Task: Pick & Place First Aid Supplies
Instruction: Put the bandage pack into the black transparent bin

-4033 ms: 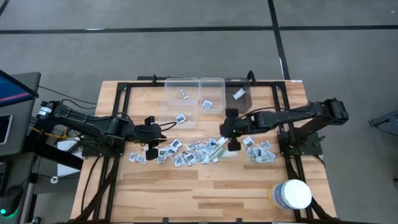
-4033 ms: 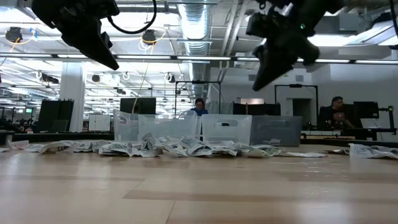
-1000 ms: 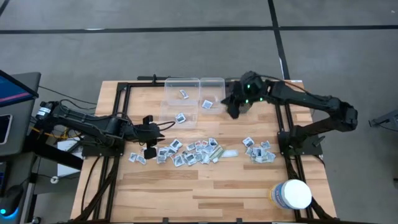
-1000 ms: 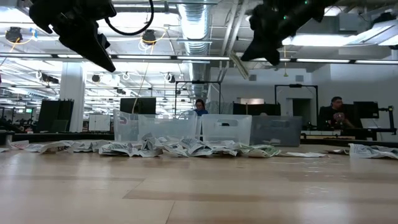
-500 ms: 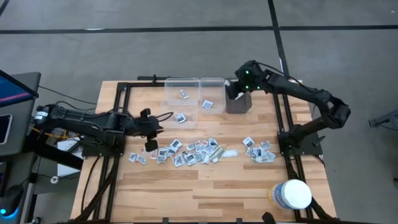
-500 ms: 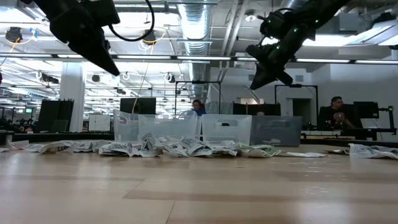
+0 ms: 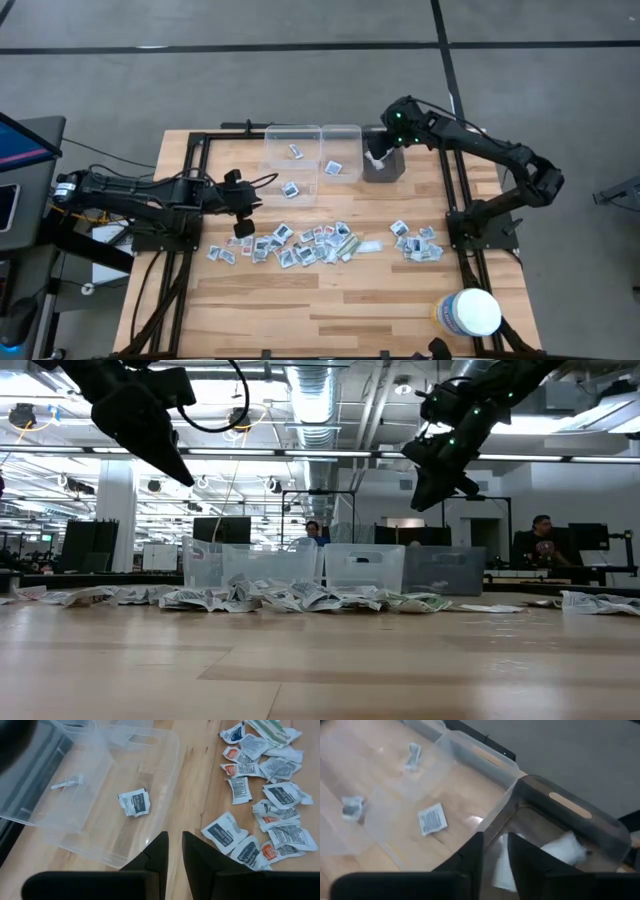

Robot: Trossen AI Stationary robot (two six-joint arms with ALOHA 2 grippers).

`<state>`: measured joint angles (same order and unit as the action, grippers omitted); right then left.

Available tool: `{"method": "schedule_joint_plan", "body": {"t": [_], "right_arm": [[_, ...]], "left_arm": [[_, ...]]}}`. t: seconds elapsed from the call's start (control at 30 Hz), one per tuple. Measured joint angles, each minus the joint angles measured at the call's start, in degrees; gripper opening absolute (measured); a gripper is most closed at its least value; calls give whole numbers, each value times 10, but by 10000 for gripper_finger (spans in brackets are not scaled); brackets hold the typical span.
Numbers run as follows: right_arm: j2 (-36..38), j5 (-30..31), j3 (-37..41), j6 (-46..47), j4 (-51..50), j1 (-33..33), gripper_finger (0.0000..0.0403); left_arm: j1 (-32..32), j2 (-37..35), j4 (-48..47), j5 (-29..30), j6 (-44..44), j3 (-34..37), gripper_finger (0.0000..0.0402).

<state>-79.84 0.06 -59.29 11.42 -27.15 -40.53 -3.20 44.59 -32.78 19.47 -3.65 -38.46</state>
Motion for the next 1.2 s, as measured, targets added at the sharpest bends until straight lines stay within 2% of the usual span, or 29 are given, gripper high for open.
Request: {"method": "schedule_joint_plan", "body": {"t": [0.2, 0.37, 0.5, 0.6, 0.73, 0.9, 1.2], "right_arm": [[22, -48, 0, -104, -20, 37, 121], [31, -76, 0, -204, -61, 127, 124], [25, -76, 14, -229, -82, 207, 118], [25, -69, 35, -217, -86, 266, 116], [25, -32, 63, -156, -82, 332, 112], [25, -30, 97, -89, -72, 395, 111], [25, -13, 167, -5, -10, 457, 111]], "left_arm": [[0, -10, 1, -5, 0, 0, 56], [0, -9, 0, -37, 0, 0, 56], [-5, -3, 1, -69, -2, 0, 56], [-13, -2, 1, -83, -3, 0, 56], [-27, -2, 0, -95, -3, 0, 56], [-44, -2, -3, -100, -2, 0, 56], [-62, -2, -2, -100, -2, 0, 56]]}}
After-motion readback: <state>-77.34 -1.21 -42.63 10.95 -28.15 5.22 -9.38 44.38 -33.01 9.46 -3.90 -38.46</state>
